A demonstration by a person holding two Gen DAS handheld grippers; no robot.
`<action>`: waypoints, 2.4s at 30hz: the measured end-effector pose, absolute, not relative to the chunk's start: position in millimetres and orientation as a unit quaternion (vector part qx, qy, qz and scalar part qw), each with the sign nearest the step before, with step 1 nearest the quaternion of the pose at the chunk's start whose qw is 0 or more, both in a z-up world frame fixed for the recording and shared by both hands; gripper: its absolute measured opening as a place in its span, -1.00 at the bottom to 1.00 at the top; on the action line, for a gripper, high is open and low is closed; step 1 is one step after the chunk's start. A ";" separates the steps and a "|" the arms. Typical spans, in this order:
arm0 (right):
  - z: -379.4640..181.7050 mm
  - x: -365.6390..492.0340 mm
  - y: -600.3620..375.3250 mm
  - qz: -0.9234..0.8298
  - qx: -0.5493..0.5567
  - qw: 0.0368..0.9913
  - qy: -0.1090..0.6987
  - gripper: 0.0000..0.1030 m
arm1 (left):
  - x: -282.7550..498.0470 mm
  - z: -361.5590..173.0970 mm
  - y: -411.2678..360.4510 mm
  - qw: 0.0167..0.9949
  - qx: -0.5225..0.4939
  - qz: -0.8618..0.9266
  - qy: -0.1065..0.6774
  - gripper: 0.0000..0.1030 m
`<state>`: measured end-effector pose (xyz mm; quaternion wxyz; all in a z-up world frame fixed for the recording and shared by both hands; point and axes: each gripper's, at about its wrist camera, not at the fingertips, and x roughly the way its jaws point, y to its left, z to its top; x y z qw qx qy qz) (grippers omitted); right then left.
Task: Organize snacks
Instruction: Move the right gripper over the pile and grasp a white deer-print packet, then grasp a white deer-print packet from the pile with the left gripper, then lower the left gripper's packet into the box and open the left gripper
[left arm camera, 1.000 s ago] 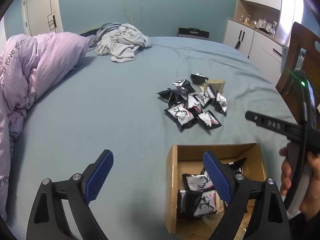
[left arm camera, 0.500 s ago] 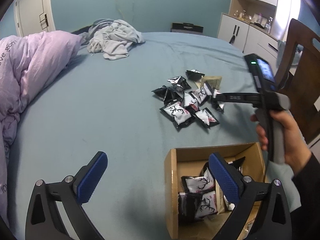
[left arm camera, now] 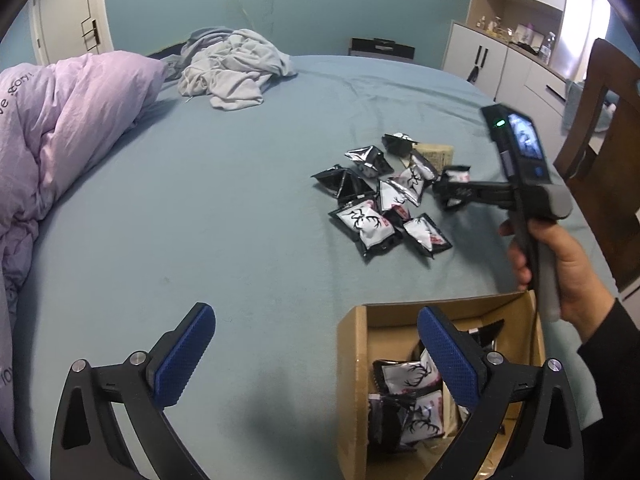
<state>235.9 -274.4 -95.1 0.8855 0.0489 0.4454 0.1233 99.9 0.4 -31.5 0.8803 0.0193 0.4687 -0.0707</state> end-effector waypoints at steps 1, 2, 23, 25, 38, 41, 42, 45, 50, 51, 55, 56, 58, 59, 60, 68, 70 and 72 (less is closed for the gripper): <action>-89.4 232.4 -276.0 0.121 0.050 0.889 0.439 -0.38 | 98.6 -31.7 -1.2 0.881 0.023 -0.070 0.467 1.00; -84.5 228.5 -277.9 0.116 0.053 0.891 0.435 -0.38 | 97.7 -31.3 -2.6 0.881 0.026 -0.071 0.466 1.00; -14.5 66.1 -356.0 0.041 0.189 0.881 0.432 -0.38 | 193.0 -46.8 -46.2 0.819 -0.025 -0.048 0.571 1.00; -13.8 42.4 -365.5 0.021 0.193 0.881 0.432 -0.38 | 207.2 -52.8 -46.7 0.811 -0.030 -0.033 0.584 1.00; -17.6 1.3 -382.2 0.040 0.247 0.861 0.442 -0.38 | 236.2 -84.1 -127.0 0.759 0.025 -0.129 0.637 0.99; -20.5 4.8 -376.7 0.045 0.236 0.861 0.447 -0.38 | 242.9 -103.7 -139.7 0.738 0.022 -0.123 0.663 0.98; -21.4 5.7 -374.7 0.044 0.230 0.863 0.449 -0.38 | 246.0 -112.4 -141.1 0.728 0.015 -0.116 0.676 0.90; -22.1 5.8 -372.2 0.041 0.219 0.866 0.448 -0.38 | 253.8 -130.3 -142.7 0.702 -0.006 -0.111 0.703 0.51; -24.0 5.1 -371.7 0.029 0.211 0.869 0.446 -0.38 | 254.5 -139.6 -139.5 0.701 -0.025 -0.102 0.706 -0.33; -24.7 5.5 -372.5 0.026 0.212 0.869 0.446 -0.38 | 252.5 -136.9 -137.5 0.705 -0.027 -0.104 0.701 -0.53; -29.0 8.9 -371.6 0.021 0.218 0.864 0.453 -0.37 | 238.4 -120.4 -121.6 0.717 -0.048 -0.110 0.686 -0.60; -29.6 8.8 -370.8 0.020 0.218 0.864 0.454 -0.38 | 232.4 -112.4 -118.0 0.724 -0.051 -0.114 0.679 -0.60; -28.8 8.9 -368.3 0.016 0.216 0.864 0.455 -0.38 | 219.2 -95.3 -111.3 0.733 -0.058 -0.124 0.666 -0.61; -27.3 8.4 -366.8 0.013 0.212 0.865 0.454 -0.37 | 213.0 -87.8 -107.6 0.738 -0.061 -0.128 0.660 -0.61; -25.4 8.6 -364.4 0.011 0.207 0.867 0.454 -0.37 | 206.1 -80.4 -103.2 0.743 -0.064 -0.133 0.653 -0.61; -13.9 -6.3 -353.7 0.013 0.194 0.877 0.440 -0.37 | 137.6 1.4 -78.1 0.809 0.020 -0.174 0.561 -0.61; -6.9 -17.4 -355.9 0.019 0.198 0.881 0.430 -0.38 | 110.7 19.4 -68.6 0.827 0.048 -0.185 0.529 -0.61; -2.8 -29.1 -358.3 0.026 0.211 0.882 0.420 -0.38 | 94.1 26.7 -66.0 0.837 0.060 -0.199 0.506 -0.60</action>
